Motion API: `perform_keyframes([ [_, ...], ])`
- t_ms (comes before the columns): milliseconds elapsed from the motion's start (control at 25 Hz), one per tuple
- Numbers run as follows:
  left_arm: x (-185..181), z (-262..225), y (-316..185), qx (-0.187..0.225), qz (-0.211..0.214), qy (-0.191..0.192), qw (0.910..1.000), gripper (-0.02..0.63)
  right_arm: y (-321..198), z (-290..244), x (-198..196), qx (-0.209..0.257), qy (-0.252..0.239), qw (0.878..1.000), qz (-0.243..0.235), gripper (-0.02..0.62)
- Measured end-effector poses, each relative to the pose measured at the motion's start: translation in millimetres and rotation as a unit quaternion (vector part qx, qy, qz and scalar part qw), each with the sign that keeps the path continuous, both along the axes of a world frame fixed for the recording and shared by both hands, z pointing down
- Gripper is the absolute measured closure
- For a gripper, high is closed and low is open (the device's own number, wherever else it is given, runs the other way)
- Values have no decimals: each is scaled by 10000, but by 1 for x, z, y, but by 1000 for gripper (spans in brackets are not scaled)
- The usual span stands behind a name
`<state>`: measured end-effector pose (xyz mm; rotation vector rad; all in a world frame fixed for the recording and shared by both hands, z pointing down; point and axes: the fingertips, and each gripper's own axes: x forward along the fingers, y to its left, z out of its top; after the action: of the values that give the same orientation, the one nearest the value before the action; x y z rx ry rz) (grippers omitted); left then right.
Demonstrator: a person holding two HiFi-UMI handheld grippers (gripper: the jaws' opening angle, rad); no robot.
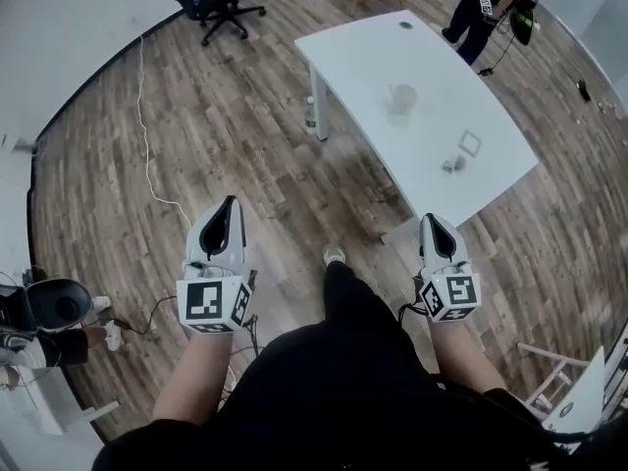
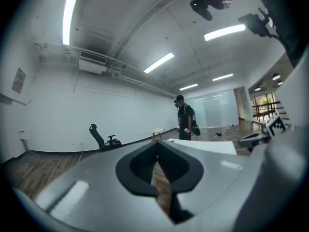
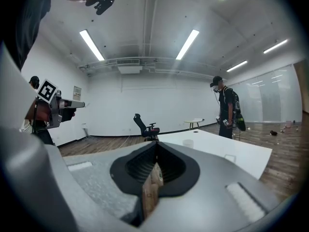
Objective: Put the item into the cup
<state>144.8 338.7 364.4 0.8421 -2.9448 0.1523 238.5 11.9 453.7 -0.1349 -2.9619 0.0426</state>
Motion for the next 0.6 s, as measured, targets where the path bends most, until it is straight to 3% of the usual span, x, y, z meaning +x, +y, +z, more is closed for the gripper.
perform_keyframes([
  [240,-95,-30,-25,-166,-178,-118,9996,600,-25,-4,-103,30,-74,9996,-280,595],
  [400,-139,-50,-54,-206,-9,-405,9990,600,-42,-5,-161,4,-144,9995,-291,595],
  [600,-176,-35,-45,-313,-188,-174,9992,600,-32,-7,-200,-48,-166,9993,-329,595],
])
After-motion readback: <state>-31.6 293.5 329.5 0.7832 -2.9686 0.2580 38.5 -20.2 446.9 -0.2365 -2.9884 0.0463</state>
